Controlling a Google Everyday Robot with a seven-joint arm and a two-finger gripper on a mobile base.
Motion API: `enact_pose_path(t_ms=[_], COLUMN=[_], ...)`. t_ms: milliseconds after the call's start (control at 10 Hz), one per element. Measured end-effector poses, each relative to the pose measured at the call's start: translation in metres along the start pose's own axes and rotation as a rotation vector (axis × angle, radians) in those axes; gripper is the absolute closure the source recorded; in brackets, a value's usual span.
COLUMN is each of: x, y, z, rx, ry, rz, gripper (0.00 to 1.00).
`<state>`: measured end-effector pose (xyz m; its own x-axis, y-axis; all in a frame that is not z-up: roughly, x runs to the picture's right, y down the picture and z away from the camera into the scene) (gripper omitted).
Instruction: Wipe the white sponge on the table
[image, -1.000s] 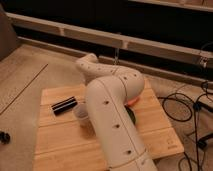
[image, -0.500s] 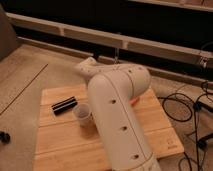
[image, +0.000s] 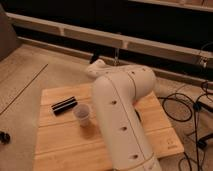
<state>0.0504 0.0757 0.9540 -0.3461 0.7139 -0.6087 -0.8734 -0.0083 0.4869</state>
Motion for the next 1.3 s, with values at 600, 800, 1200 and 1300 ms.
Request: enact_pose_path(t_ms=[600, 800, 1200, 1300], x=[-0.054, -0.047, -0.017, -0.007], y=[0.037, 0.068, 0.114, 0.122], z=[-0.021, -0.032, -0.057, -0.063], rx=[-0.043, -0.113, -0.227, -0.254], ry=[-0.107, -0.107, -0.091, -0.08], rz=[0.018, -0.006, -0.09, -0.108], gripper=[1.0, 1.0, 1.0, 1.0])
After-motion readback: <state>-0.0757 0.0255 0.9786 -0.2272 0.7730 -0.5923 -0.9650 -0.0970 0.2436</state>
